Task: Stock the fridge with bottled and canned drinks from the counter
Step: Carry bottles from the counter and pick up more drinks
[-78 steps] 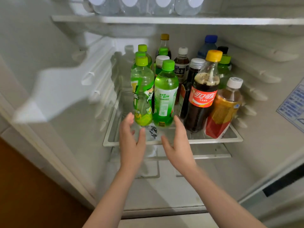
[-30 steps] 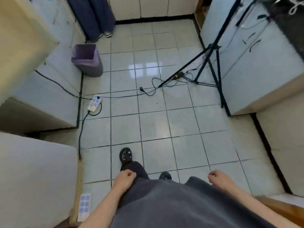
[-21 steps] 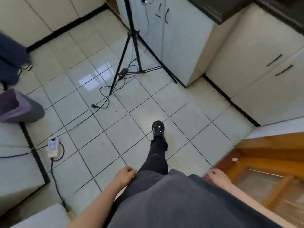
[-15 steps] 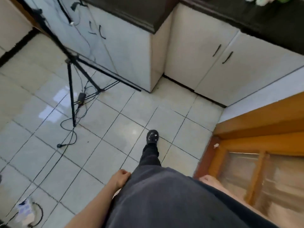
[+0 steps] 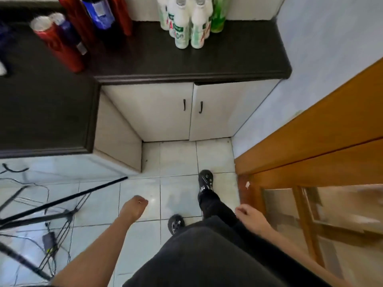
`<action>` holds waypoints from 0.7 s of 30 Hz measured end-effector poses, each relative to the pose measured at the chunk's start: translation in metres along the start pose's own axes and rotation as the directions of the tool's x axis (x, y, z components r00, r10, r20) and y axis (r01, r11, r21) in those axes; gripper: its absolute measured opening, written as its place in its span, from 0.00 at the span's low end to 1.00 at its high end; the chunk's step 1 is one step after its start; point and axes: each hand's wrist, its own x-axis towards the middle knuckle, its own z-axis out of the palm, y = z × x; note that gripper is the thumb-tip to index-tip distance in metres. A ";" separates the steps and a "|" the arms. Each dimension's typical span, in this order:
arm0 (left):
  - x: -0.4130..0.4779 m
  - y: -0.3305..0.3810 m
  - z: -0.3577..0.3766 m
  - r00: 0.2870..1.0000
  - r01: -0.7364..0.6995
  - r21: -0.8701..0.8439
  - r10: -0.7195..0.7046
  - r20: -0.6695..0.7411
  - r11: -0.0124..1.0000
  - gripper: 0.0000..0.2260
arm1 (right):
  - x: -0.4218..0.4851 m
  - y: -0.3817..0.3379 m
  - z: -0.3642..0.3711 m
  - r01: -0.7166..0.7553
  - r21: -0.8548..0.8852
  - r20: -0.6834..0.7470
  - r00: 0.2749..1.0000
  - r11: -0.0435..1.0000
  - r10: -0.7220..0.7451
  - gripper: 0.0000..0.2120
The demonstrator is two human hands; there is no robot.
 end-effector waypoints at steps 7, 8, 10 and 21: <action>0.031 0.104 -0.005 0.996 -0.022 -0.230 0.040 0.073 0.973 0.07 | 0.092 -0.045 -0.082 0.058 -0.031 -0.011 0.998 0.998 -0.059 0.10; 0.034 0.122 -0.010 0.997 -0.027 -0.284 0.048 0.066 0.959 0.08 | 0.106 -0.061 -0.102 0.088 -0.005 -0.037 0.995 0.996 -0.088 0.09; 0.043 0.162 -0.026 0.998 -0.035 -0.360 0.048 0.028 0.932 0.10 | 0.129 -0.098 -0.145 0.154 0.069 -0.097 0.984 0.986 -0.147 0.06; 0.072 0.359 -0.144 0.847 -0.498 -0.591 0.209 -0.489 0.635 0.05 | 0.196 -0.301 -0.311 0.600 0.196 -0.527 0.732 0.776 -0.432 0.08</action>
